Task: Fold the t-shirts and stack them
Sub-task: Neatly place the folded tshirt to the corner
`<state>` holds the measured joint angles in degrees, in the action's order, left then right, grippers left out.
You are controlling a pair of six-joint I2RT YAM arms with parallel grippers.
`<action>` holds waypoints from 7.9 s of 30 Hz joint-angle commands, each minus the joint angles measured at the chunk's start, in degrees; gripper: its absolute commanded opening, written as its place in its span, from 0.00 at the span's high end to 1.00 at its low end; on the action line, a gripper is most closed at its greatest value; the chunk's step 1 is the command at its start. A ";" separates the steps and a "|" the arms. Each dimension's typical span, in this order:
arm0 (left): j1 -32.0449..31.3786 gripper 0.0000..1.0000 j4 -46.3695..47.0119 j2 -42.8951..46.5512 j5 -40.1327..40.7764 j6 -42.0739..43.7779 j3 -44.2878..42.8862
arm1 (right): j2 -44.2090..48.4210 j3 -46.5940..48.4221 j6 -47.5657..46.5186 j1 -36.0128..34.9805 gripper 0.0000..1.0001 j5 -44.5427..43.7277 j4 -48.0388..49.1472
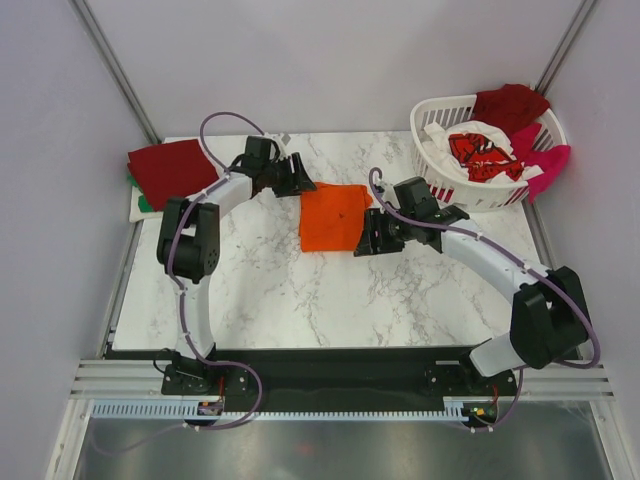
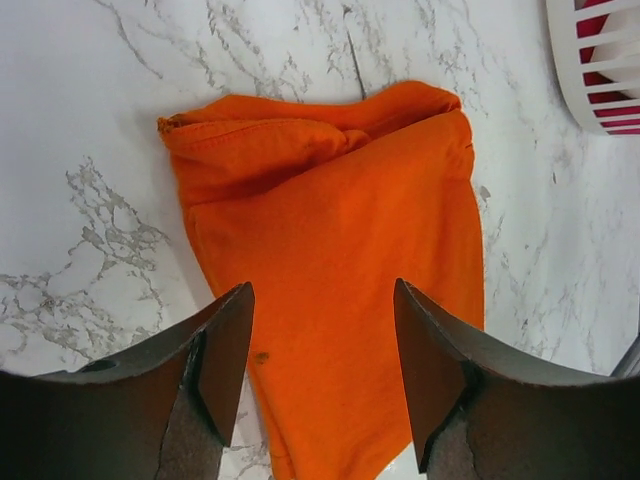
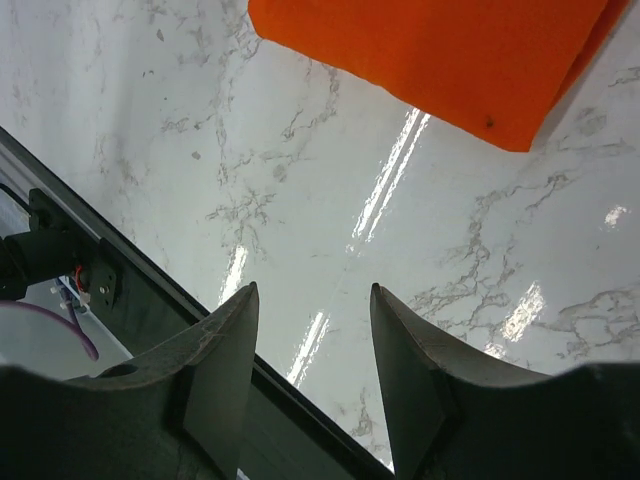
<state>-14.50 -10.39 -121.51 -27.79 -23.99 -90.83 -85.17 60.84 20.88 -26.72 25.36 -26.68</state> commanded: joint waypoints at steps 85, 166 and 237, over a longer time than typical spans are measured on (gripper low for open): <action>27.68 0.98 -35.57 0.49 -5.43 3.16 -45.84 | 15.82 -6.00 -2.60 0.35 0.40 2.14 -1.98; 42.80 0.96 -9.38 1.65 7.14 -8.36 -17.08 | 19.61 -9.16 0.91 -1.32 0.34 0.39 0.83; 18.02 0.05 14.67 93.30 31.04 11.07 70.40 | 51.41 -17.51 10.41 -3.34 0.02 0.74 12.70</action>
<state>3.62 -5.91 -27.94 0.08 -15.53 -25.80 -35.55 43.88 30.17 -29.89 26.22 -16.73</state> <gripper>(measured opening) 0.934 0.979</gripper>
